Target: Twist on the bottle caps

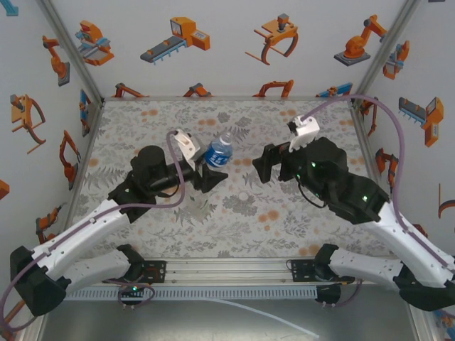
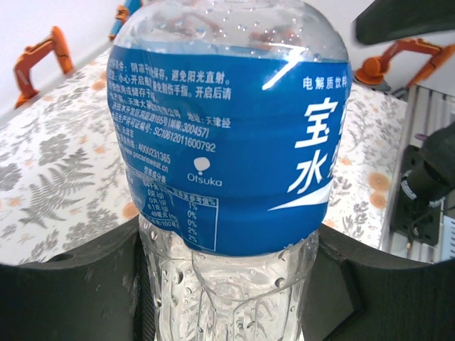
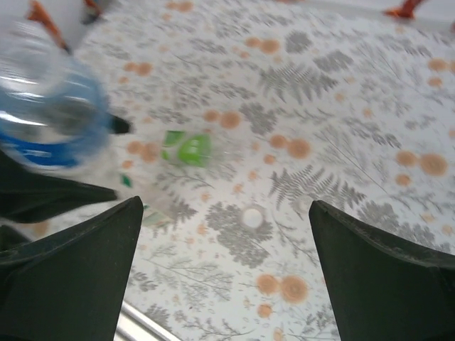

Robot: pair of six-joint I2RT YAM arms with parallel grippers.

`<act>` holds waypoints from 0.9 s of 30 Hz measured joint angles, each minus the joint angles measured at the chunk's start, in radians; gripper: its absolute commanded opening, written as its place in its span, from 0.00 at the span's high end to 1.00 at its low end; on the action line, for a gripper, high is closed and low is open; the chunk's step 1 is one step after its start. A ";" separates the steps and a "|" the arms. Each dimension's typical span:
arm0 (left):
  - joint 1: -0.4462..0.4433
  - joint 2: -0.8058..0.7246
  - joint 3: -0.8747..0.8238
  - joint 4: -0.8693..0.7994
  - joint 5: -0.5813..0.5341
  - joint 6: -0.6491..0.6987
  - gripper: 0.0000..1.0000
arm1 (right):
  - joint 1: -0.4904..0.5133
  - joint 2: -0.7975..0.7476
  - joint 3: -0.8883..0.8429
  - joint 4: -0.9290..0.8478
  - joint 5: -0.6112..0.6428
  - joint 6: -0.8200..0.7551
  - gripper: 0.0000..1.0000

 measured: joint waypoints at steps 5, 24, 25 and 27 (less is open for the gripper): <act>0.090 -0.032 0.000 -0.024 0.069 -0.018 0.86 | -0.164 0.037 -0.096 -0.027 -0.089 0.060 0.19; 0.121 -0.049 -0.002 0.045 0.240 -0.185 0.92 | -0.359 0.129 -0.534 -0.013 -0.200 0.194 0.32; 0.121 -0.049 -0.002 0.043 0.244 -0.188 0.92 | -0.371 0.135 -0.539 -0.010 -0.200 0.197 0.33; 0.120 -0.050 -0.002 0.043 0.248 -0.197 0.92 | -0.408 0.158 -0.553 0.003 -0.204 0.201 0.35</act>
